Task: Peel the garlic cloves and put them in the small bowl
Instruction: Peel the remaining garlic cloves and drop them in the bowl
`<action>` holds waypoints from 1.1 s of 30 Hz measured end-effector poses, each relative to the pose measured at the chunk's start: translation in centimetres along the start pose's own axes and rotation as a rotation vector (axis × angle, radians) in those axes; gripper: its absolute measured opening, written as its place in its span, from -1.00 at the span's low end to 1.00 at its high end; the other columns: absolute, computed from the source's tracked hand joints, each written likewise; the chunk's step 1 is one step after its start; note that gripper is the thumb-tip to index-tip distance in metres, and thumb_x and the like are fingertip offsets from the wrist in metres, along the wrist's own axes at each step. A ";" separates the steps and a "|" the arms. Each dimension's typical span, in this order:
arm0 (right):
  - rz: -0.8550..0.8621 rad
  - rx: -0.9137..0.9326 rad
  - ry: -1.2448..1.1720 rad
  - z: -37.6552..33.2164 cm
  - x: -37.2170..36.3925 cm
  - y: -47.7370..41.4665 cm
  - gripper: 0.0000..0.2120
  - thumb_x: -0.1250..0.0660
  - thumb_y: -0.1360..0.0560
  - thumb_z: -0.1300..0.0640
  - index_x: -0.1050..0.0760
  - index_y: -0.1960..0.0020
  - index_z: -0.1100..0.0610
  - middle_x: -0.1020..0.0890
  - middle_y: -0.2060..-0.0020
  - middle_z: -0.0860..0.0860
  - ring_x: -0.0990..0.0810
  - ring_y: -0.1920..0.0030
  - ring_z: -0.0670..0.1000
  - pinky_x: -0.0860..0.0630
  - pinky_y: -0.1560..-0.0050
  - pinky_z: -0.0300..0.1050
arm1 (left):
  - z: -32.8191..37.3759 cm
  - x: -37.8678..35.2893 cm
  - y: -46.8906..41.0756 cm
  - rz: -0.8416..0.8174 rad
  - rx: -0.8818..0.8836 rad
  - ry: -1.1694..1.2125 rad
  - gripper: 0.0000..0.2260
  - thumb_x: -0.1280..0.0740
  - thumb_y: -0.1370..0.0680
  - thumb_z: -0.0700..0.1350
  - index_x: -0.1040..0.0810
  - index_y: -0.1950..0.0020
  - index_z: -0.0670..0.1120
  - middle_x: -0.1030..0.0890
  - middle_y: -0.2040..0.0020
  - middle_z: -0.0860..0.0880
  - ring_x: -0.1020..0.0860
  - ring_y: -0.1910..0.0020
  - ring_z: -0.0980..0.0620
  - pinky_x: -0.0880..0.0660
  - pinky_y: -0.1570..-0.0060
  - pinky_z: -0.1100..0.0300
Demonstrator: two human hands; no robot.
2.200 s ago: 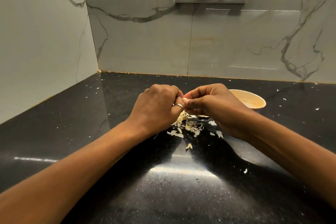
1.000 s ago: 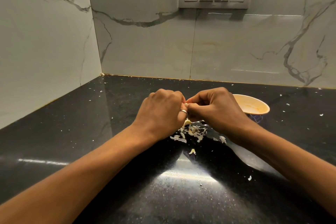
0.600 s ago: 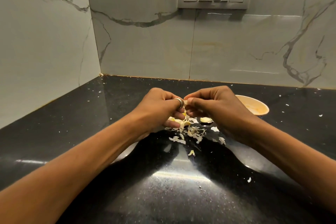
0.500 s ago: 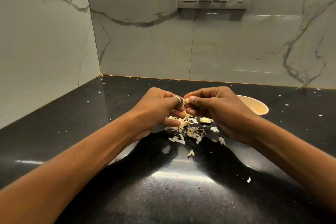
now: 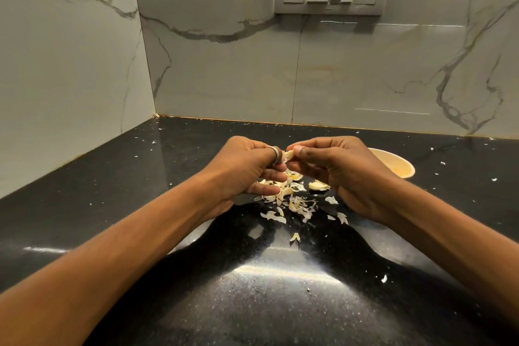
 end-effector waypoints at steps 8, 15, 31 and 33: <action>-0.034 0.005 0.033 0.3 -0.2 0.2 -0.90 -0.39 -0.53 0.34 -0.66 -0.02 0.29 -0.73 0.07 0.21 -0.73 0.04 0.08 -0.65 -0.09 -0.11 | 0.0 0.0 0.0 -0.029 0.000 -0.003 -0.86 -0.31 -0.60 -0.23 -0.65 -0.03 -0.22 -0.67 0.22 -0.06 -0.64 0.27 0.09 -0.61 0.37 0.23; -0.031 -0.008 -0.036 0.1 -0.4 0.2 -0.90 -0.36 -0.55 0.33 -0.65 0.05 0.32 -0.72 0.13 0.21 -0.70 0.13 0.04 -0.67 -0.03 -0.14 | 0.0 0.0 -0.1 -0.017 0.009 -0.023 -0.86 -0.30 -0.60 -0.23 -0.66 0.01 -0.22 -0.66 0.25 -0.05 -0.63 0.29 0.11 -0.61 0.35 0.21; 0.031 -0.045 -0.171 -0.7 -0.3 0.6 -0.88 -0.35 -0.53 0.34 -0.63 -0.01 0.36 -0.68 0.11 0.22 -0.71 0.11 0.05 -0.63 0.17 -0.25 | 0.1 0.3 -0.3 0.117 0.059 -0.099 -0.86 -0.32 -0.57 -0.24 -0.63 0.09 -0.28 -0.63 0.25 -0.12 -0.61 0.38 0.09 -0.64 0.31 0.18; 0.029 -0.047 -0.171 -0.8 -0.3 0.6 -0.87 -0.35 -0.53 0.34 -0.62 -0.02 0.37 -0.68 0.07 0.25 -0.70 0.10 0.06 -0.63 0.17 -0.25 | 0.0 0.3 -0.4 0.133 0.053 -0.128 -0.86 -0.32 -0.57 -0.24 -0.63 0.09 -0.27 -0.63 0.26 -0.11 -0.60 0.39 0.10 -0.64 0.31 0.18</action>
Point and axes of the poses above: each hand's wrist, its own y-axis away from the middle knuckle, its own x-axis out of the back of the hand, z = x × y, the point moved 1 cm from there along -y, towards the middle knuckle
